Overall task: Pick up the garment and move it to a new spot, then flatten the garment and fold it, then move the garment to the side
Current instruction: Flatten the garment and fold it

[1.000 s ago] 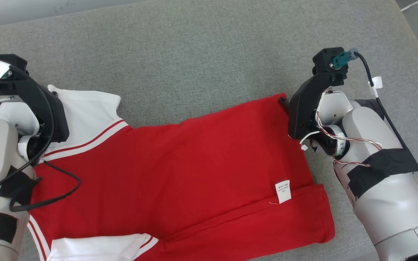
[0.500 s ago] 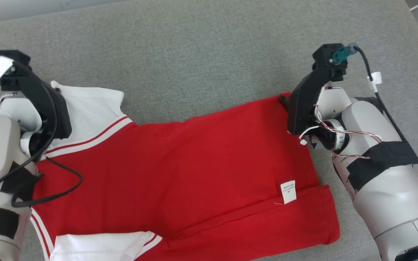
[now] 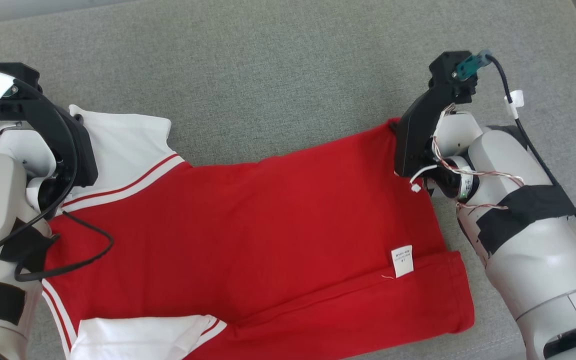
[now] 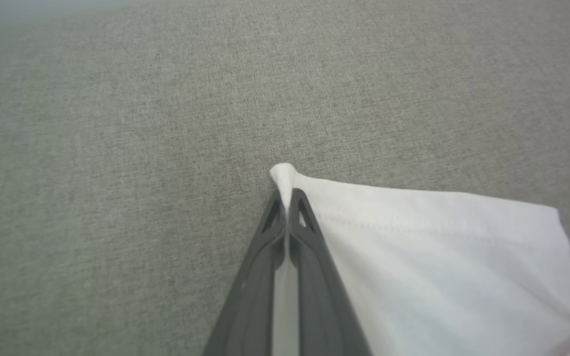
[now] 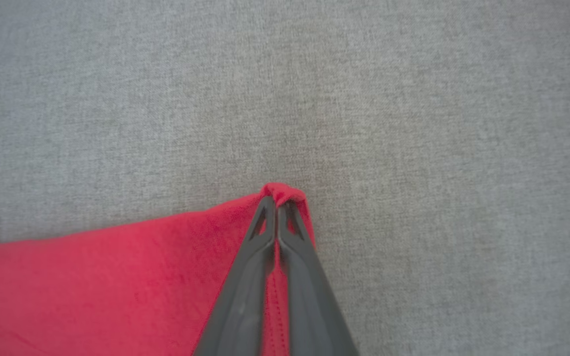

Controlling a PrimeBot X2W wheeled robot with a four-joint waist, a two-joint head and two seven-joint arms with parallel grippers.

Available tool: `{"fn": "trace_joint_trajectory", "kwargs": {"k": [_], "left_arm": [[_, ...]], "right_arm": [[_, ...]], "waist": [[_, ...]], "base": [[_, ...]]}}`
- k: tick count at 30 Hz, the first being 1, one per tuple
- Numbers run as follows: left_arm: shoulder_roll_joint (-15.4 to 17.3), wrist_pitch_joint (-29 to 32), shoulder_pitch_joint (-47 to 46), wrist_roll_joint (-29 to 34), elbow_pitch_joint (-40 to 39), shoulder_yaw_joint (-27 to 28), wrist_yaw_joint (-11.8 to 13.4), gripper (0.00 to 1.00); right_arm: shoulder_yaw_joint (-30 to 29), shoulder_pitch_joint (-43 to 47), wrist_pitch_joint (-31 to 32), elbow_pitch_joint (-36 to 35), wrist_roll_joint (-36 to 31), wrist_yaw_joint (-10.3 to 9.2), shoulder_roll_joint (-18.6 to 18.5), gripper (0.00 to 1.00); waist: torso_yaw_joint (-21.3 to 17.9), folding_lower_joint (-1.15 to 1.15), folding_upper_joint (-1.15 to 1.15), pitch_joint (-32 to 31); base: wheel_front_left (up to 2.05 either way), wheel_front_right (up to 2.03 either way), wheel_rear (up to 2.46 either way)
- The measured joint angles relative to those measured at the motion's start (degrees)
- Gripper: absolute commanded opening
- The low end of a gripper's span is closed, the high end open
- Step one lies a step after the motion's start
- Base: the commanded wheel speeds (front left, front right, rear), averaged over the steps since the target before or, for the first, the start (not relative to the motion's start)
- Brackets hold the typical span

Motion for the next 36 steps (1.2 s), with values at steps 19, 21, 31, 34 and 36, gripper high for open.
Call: {"fn": "trace_joint_trajectory", "kwargs": {"k": [19, 21, 31, 34, 36], "left_arm": [[-5.64, -14.61, 4.83, -2.78, -3.01, 3.31, 6.12, 0.00], [-6.51, -17.48, 7.04, -2.96, -4.48, 3.41, 6.61, 0.00], [-7.70, -31.60, 19.71, -1.42, -14.54, 0.60, 6.04, 0.00], [-7.93, -34.82, 25.10, -0.97, -18.02, -0.63, 5.79, 0.00], [-8.16, -36.10, 28.54, -0.66, -20.34, -1.26, 5.80, 0.00]], "right_arm": [[-2.87, 6.26, -9.60, 0.03, 0.85, 1.12, -3.15, 0.00], [-3.22, 8.07, -10.93, -0.63, 0.86, 1.51, -3.88, 0.00], [-3.92, 16.95, -16.67, -5.68, 0.91, 2.48, -6.02, 0.00], [-3.92, 20.49, -17.89, -7.27, 0.91, 2.63, -6.50, 0.00], [-3.90, 22.62, -18.52, -7.99, 0.89, 2.64, -7.08, 0.00]], "waist": [[2.37, 0.00, 0.00, -2.84], [3.06, 0.00, 0.00, -3.52], [6.52, -0.01, 0.00, -8.06], [7.45, -0.01, 0.00, -9.57], [8.08, -0.01, 0.00, -10.47]], "base": [[0.00, 0.00, 0.00], [0.00, 0.00, 0.00], [0.00, 0.00, 0.00], [0.00, 0.00, 0.00], [0.00, 0.00, 0.00]]}}
